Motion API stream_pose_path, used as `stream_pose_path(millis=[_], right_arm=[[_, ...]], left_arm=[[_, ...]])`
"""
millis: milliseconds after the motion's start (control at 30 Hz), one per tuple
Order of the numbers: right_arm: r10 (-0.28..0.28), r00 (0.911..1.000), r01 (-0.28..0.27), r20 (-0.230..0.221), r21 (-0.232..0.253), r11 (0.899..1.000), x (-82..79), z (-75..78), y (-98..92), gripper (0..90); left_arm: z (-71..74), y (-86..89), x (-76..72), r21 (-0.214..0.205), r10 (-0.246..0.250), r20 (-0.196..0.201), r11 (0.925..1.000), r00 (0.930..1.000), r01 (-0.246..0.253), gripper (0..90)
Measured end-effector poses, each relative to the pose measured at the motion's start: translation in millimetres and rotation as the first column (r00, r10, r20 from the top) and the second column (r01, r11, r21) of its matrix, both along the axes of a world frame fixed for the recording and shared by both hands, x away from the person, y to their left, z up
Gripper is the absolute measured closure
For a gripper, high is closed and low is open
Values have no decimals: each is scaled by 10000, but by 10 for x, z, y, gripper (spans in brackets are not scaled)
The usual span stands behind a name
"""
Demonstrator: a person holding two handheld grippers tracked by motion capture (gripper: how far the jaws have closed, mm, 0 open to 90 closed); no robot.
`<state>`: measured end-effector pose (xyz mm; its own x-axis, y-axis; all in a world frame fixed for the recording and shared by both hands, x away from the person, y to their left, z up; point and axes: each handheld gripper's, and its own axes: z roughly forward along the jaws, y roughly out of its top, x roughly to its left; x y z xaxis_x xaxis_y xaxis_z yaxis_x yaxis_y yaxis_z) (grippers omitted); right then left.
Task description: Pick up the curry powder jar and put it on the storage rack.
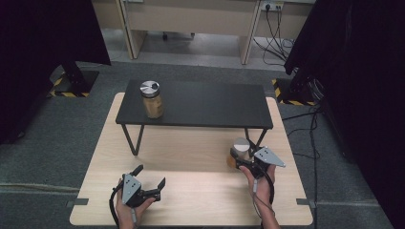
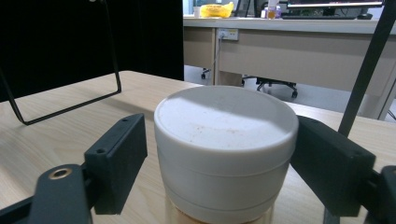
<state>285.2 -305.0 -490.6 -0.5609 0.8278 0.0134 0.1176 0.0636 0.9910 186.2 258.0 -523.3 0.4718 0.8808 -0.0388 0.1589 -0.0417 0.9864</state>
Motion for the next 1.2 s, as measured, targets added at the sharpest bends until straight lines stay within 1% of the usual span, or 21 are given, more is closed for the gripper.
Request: stream_pose_path(millis=[33,100,133,367,500,667,800,867,933,1067,1100,1167,1200], right_arm=[[-29,10000,29,58,57,10000,-2,-13,4,267],[11,10000,-12,94,38,10000,8,-19,-1,321],[9,9999,-9,106,28,10000,12,-22,0,333],[8,9998,-8,194,26,10000,14,-41,1,338],[-24,9999,23,163,56,10000,13,-35,5,339],[-28,10000,28,28,-8,10000,-9,10,15,340],[107,9999,-107,46,-35,9999,-57,69,-7,340],[177,9998,-176,76,-84,9998,-99,126,-21,340],[259,9996,-257,148,-168,9995,-154,197,-39,340],[429,9991,-429,55,-85,9990,-252,347,-93,340],[516,9987,-515,42,-48,9987,-290,410,-119,340],[581,9983,-581,66,-8,9983,-346,492,-148,340],[603,9982,-603,72,11,9982,-368,525,-158,340]], left_arm=[[0,0,0,-1,-1,-4,10000,10000,1,12],[1,0,1,-7,2,-10,10000,10000,-2,12],[0,1,1,-15,4,-11,10000,10000,-4,12],[0,1,1,-26,16,-19,10000,10000,-16,12],[4,-1,1,1,19,-28,10000,10000,-19,12],[4,-1,2,-7,20,-35,10000,10000,-20,12],[13,-1,5,52,14,-64,10000,10000,-14,12],[9,-4,5,9,26,-60,10000,10000,-26,12],[7,-4,5,-26,40,-68,10000,10000,-41,12],[9,-5,7,-31,45,-85,10000,10000,-45,12],[11,-5,8,-21,40,-92,10000,9999,-41,12],[16,-2,9,15,42,-110,10000,9999,-42,12],[11,-4,8,-34,52,-104,10000,9999,-52,12]])
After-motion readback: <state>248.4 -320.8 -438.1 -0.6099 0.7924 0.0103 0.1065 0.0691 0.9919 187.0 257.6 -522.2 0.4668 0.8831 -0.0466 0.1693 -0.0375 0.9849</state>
